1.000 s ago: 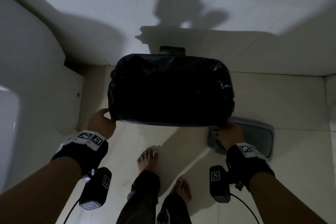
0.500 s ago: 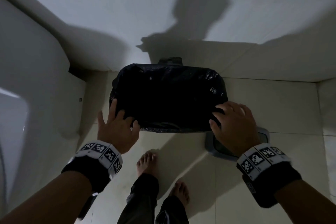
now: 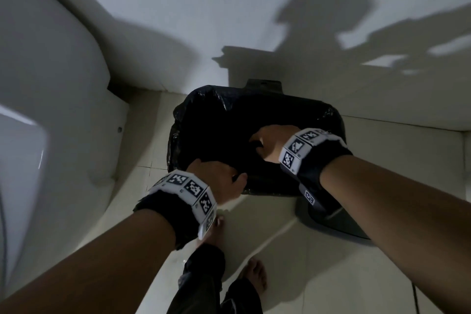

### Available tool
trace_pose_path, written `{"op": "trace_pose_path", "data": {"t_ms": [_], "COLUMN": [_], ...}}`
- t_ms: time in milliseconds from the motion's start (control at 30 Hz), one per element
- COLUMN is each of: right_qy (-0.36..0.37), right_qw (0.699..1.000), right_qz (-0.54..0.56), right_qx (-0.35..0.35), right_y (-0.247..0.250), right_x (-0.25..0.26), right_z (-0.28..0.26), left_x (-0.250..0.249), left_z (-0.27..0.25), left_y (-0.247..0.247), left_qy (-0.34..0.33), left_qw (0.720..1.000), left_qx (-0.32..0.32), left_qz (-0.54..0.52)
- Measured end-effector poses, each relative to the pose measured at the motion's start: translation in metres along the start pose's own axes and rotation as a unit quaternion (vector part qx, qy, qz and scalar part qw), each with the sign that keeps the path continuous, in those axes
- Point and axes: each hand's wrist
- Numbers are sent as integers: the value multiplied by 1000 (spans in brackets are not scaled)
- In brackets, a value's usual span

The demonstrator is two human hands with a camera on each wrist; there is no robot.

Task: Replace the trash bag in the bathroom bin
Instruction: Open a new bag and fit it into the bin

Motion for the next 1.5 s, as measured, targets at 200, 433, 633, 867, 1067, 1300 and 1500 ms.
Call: {"op": "trace_pose_path", "data": {"t_ms": [200, 433, 633, 867, 1067, 1300, 1500], "right_qy": [-37, -13, -86, -5, -83, -57, -2], "right_qw": [998, 999, 995, 995, 989, 996, 984], "right_qz": [22, 39, 31, 102, 1, 36, -95], "right_qx": [-39, -21, 27, -6, 124, 61, -154], "right_y": [5, 6, 10, 18, -10, -17, -14], "right_x": [-12, -8, -29, -9, -6, -11, -38], "right_z": [26, 8, -4, -59, -93, -110, -121], "left_x": [6, 6, 9, -1, -27, -29, 11], "left_z": [4, 4, 7, 12, 10, 7, 5], "left_y": [-2, 0, -5, -1, 10, 7, 22], "left_qy": [24, 5, 8, -21, 8, 28, 28], "left_qw": [998, 999, 996, 1000, 996, 995, 988], "left_qx": [46, 25, 87, 5, 91, 100, -103], "left_qz": [-25, -34, -7, -6, -21, -4, 115]}}
Point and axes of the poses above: each hand's wrist, its own z-axis towards the middle knuckle, its own y-axis out of the back of the hand, x = y × z, and after that the axes turned 4 degrees about y, right-handed
